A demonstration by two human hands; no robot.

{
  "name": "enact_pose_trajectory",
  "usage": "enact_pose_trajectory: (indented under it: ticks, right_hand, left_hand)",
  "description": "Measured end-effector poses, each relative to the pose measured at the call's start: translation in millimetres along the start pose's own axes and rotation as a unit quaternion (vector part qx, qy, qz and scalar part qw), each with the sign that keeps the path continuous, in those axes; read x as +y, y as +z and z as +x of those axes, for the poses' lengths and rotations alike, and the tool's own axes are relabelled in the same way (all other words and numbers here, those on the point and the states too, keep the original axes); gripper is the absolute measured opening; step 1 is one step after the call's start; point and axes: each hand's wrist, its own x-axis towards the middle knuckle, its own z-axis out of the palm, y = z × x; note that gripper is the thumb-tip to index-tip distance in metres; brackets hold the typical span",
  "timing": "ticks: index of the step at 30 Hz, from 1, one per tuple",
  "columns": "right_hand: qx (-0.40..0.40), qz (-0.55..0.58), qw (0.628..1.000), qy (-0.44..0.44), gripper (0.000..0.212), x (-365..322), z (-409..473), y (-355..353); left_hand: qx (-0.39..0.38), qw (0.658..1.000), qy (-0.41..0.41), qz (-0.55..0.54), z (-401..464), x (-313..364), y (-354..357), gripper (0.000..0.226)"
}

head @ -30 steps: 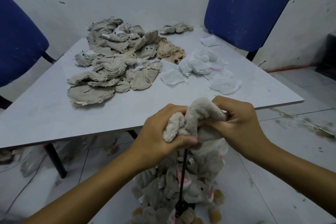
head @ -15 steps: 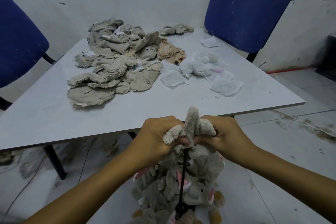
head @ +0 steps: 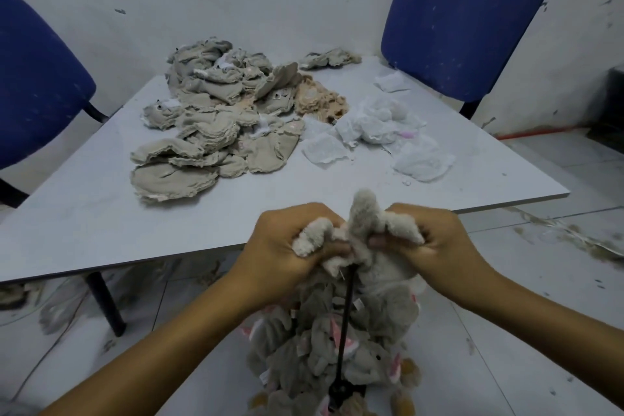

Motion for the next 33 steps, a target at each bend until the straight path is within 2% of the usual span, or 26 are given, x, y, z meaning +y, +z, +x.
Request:
enact_pose_trajectory:
  ticks: [2,3,5,7,8,9,10,11,13,15,17,19,21,23,26,28,31,33]
  right_hand:
    - [0.048,-0.009,0.998,-0.044,0.021,-13,12,-8]
    - [0.047,-0.044,0.996,-0.064,0.021,-18,18,-11]
    - [-0.005,-0.110,0.992,-0.068,0.015,-24,25,-11]
    - [-0.082,-0.126,0.988,-0.027,0.011,-24,24,-8]
    - [-0.102,-0.120,0.988,-0.011,0.014,-21,22,-6]
    - [-0.106,-0.111,0.988,-0.001,0.015,-18,19,-4]
    - [-0.106,-0.108,0.988,0.008,0.016,-16,17,-2]
    - [-0.110,-0.112,0.988,0.012,0.018,-14,16,-2]
    - [-0.132,-0.110,0.985,0.032,0.021,-11,16,-3]
    - [-0.178,-0.082,0.978,0.069,0.029,-6,13,-7]
    - [-0.209,-0.049,0.970,0.111,0.042,-2,13,-15]
    - [-0.181,0.000,0.975,0.126,0.033,-3,16,-23]
    - [-0.104,0.055,0.987,0.107,0.021,-8,23,-33]
    - [-0.064,0.070,0.993,0.074,0.017,-15,26,-37]
    - [-0.118,0.009,0.991,0.060,0.015,-19,22,-23]
    - [-0.127,-0.013,0.989,0.072,0.012,-16,18,-11]
    - [-0.124,-0.017,0.990,0.067,0.014,-12,17,-13]
    - [-0.101,-0.026,0.994,0.041,0.015,-13,19,-18]
  left_hand:
    - [0.052,0.997,-0.006,-0.060,0,2,-2,0.006]
    - [0.050,0.997,-0.015,-0.054,-2,2,-2,0.005]
    - [-0.006,0.999,-0.043,0.010,-8,-4,0,0.012]
    - [-0.101,0.986,-0.048,0.123,-9,-6,-3,0.016]
    - [-0.146,0.979,-0.055,0.134,-7,-5,-6,0.015]
    - [-0.182,0.975,-0.077,0.105,-4,-2,-11,0.017]
    - [-0.194,0.973,-0.114,0.045,1,1,-16,0.028]
    - [-0.183,0.972,-0.146,-0.010,4,3,-21,0.042]
    - [-0.141,0.976,-0.163,-0.024,9,8,-25,0.057]
    - [-0.127,0.983,-0.133,0.014,12,16,-18,0.046]
    - [-0.089,0.991,-0.084,0.050,14,20,-10,0.025]
    - [-0.026,0.997,-0.066,0.023,14,19,-8,0.014]
    - [0.008,0.996,-0.074,-0.044,13,17,-13,0.014]
    - [-0.025,0.995,-0.091,-0.035,10,12,-19,0.018]
    - [-0.149,0.980,-0.092,0.099,3,2,-15,0.016]
    - [-0.188,0.968,-0.102,0.132,-2,0,-8,0.013]
    - [-0.150,0.978,-0.112,0.094,-2,1,-6,0.015]
    - [-0.096,0.986,-0.133,-0.026,0,6,-10,0.012]
